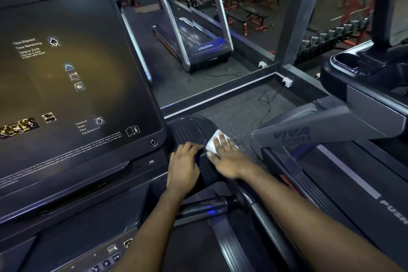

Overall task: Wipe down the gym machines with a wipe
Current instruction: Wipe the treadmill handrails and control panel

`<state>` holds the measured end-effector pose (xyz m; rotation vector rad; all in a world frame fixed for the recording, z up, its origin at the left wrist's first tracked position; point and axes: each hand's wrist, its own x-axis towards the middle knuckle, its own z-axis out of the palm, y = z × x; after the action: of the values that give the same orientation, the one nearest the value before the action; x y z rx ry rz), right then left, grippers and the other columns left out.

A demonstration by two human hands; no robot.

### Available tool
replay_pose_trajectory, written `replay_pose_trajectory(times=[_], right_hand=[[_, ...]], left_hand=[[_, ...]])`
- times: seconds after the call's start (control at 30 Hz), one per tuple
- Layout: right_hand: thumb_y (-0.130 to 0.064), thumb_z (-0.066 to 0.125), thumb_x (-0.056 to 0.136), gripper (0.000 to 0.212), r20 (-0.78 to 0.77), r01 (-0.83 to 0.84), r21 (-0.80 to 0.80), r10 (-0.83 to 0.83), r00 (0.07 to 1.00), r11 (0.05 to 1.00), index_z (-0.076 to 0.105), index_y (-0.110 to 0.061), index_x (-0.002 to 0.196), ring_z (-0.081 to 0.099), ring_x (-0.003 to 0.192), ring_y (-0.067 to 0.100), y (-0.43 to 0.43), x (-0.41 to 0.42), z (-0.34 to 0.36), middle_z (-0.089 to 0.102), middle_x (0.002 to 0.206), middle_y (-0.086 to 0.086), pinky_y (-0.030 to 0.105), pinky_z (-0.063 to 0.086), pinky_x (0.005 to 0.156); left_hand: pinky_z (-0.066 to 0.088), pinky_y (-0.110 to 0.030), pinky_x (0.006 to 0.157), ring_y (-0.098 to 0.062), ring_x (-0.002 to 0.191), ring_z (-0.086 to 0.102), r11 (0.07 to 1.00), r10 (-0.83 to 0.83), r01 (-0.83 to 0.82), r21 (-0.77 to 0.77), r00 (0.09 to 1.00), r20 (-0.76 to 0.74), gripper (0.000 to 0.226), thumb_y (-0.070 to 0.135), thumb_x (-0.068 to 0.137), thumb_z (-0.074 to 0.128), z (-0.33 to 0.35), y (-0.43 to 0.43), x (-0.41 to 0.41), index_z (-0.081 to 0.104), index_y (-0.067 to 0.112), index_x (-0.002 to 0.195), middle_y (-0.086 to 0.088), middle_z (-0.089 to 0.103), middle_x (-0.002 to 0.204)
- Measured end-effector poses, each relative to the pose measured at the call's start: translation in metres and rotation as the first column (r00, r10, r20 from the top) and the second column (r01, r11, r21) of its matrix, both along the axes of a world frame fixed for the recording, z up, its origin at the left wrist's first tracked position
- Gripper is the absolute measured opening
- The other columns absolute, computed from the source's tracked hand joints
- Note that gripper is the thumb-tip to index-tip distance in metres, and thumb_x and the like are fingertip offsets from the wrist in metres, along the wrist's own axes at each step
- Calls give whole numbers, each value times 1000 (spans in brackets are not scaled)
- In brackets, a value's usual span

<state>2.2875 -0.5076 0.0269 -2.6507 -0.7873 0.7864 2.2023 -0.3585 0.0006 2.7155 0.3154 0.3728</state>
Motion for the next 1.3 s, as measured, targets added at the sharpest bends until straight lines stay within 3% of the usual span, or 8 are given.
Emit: replay_pose_trajectory(times=[0.23, 0.47, 0.57, 0.67, 0.83, 1.0, 1.13, 1.3], right_hand=[[-54, 18, 107, 67, 93, -85, 53, 80, 992, 995, -1, -21, 162, -18, 154, 18, -12, -5, -20, -18, 167, -6, 37, -5, 126], [-52, 14, 108, 58, -37, -96, 230, 107, 994, 969, 4, -32, 161, -18, 153, 7, 26, 59, -24, -13, 166, -17, 37, -3, 127], [-45, 19, 110, 54, -94, -67, 321, 102, 990, 945, 13, -29, 161, -8, 155, 9, 52, 89, -22, -1, 168, -11, 28, -5, 125], [-45, 22, 110, 54, -142, -38, 395, 102, 985, 918, 27, -23, 159, 12, 155, 12, 80, 115, -12, 19, 167, -5, 24, 4, 123], [-76, 23, 94, 82, -414, 232, 417, -43, 909, 879, 66, -18, 134, 50, 137, 23, 105, 155, -23, 58, 144, 8, 39, 30, 120], [-71, 29, 98, 78, -582, 506, 400, -215, 784, 765, 69, -11, 126, 62, 119, 21, 58, 135, -46, 67, 129, 9, 34, 45, 105], [-103, 34, 65, 100, -682, 660, 296, -331, 652, 691, 71, -31, 123, 64, 120, 20, -29, 65, -93, 69, 128, 3, 45, 45, 110], [-100, 35, 68, 77, -730, 753, 303, -366, 577, 583, 75, -48, 109, 66, 117, 12, -67, 14, -48, 73, 119, -11, 43, 45, 109]], left_hand=[[45, -42, 102, -25, 124, 51, 995, 103, -103, -18, 994, 37, 39, 2, 92, 53, -4, 15, 40, 63, 12, 128, -3, 60, 132], [23, -40, 125, -27, 149, 32, 974, 213, -208, 86, 976, -51, 58, 14, 95, 34, -18, 6, 52, 41, 5, 152, -11, 38, 159], [25, -42, 124, -28, 148, 35, 963, 243, -235, 129, 969, -44, 71, 18, 86, 16, -21, 5, 54, 41, 3, 152, -13, 39, 159], [29, -42, 122, -28, 146, 39, 955, 255, -241, 171, 965, -62, 69, 16, 87, 20, -21, 5, 55, 44, 2, 150, -13, 42, 157], [26, -40, 124, -28, 146, 37, 945, 255, -223, 238, 960, -114, 71, 18, 86, 19, -17, 4, 57, 43, 3, 150, -13, 40, 158], [30, -41, 122, -28, 144, 41, 939, 261, -227, 260, 959, -106, 67, 17, 87, 24, -13, 3, 57, 45, 2, 148, -13, 44, 156], [31, -43, 121, -30, 143, 41, 939, 260, -228, 257, 961, -98, 65, 16, 87, 27, -15, 3, 56, 46, 1, 147, -15, 44, 155], [33, -44, 120, -32, 141, 43, 939, 268, -237, 249, 958, -100, 64, 15, 86, 33, -14, 1, 55, 47, 0, 146, -16, 46, 153]])
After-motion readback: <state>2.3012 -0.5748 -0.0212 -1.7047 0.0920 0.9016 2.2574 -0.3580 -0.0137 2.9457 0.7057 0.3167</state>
